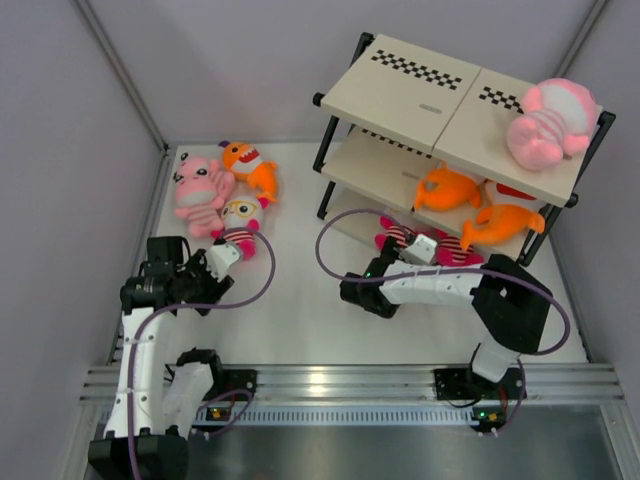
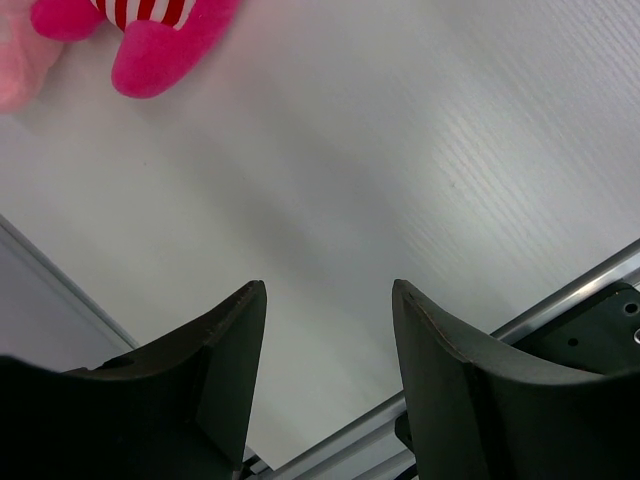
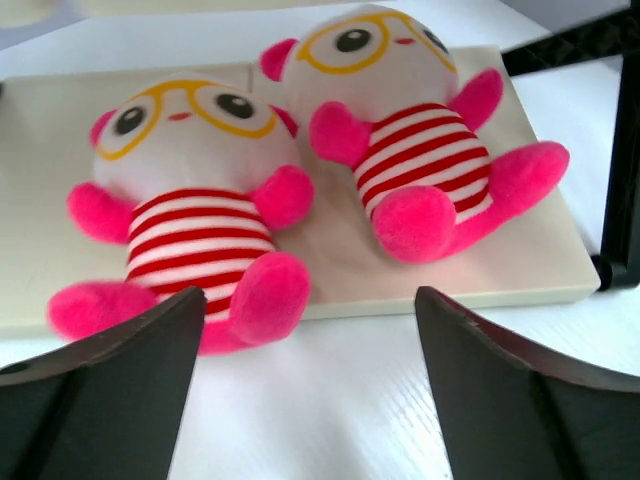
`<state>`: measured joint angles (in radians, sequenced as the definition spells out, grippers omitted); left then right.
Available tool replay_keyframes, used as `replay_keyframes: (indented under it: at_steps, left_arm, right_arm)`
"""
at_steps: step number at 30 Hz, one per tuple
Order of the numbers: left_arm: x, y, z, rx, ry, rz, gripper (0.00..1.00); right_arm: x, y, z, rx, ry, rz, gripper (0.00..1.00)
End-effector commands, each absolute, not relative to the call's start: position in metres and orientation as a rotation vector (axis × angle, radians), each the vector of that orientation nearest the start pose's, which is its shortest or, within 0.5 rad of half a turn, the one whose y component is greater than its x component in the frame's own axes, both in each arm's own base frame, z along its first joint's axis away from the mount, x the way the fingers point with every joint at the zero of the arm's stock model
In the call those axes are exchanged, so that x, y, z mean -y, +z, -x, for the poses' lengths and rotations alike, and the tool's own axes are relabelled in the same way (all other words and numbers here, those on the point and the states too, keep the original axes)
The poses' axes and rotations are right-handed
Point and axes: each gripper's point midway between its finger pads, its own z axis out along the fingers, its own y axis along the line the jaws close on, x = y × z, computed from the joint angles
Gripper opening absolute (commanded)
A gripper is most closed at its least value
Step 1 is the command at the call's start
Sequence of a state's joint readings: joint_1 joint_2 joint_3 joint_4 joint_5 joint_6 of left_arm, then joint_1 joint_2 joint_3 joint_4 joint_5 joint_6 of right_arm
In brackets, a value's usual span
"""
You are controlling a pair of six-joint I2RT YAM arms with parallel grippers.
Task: Place and organize the stuffed toys onto the shelf
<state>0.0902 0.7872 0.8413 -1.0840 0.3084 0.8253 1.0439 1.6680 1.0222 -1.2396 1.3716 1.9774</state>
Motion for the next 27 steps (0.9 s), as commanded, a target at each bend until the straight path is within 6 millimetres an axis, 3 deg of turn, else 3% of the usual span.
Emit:
replay_keyframes:
  at_steps: [1,2,5,8,13,18,21,27]
  left_arm:
    - [0.006,0.145,-0.182,-2.300,-0.018,-1.023,0.59]
    - [0.006,0.146,-0.182,-2.296,-0.015,-1.022,0.60]
    - [0.006,0.146,-0.181,-2.293,-0.020,-1.021,0.60]
    - [0.009,0.143,-0.181,-2.297,-0.044,-1.019,0.60]
    - [0.014,0.147,-0.181,-2.281,-0.074,-1.006,0.60]
    - [0.013,0.149,-0.181,-2.287,-0.069,-0.987,0.60]
    - [0.013,0.150,-0.180,-2.285,-0.066,-0.979,0.60]
    - [0.015,0.151,-0.178,-2.284,-0.071,-0.972,0.60]
  right_arm:
    - [-0.141,0.182,-0.259,-1.581,-0.396,-0.322,0.88]
    - [-0.161,0.194,-0.253,-1.565,-0.384,-0.209,0.97]
    - [-0.195,0.230,-0.234,-1.477,-0.497,0.152,0.98]
    - [-0.208,0.253,-0.220,-1.412,-0.605,0.347,0.97]
    - [-0.214,0.261,-0.211,-1.396,-0.737,0.512,0.95]
    - [-0.244,0.257,-0.214,-1.324,-0.803,0.585,0.97]
    - [-0.263,0.256,-0.220,-1.313,-0.752,0.526,0.99]
    - [-0.254,0.281,-0.227,-1.360,-0.534,0.273,0.99]
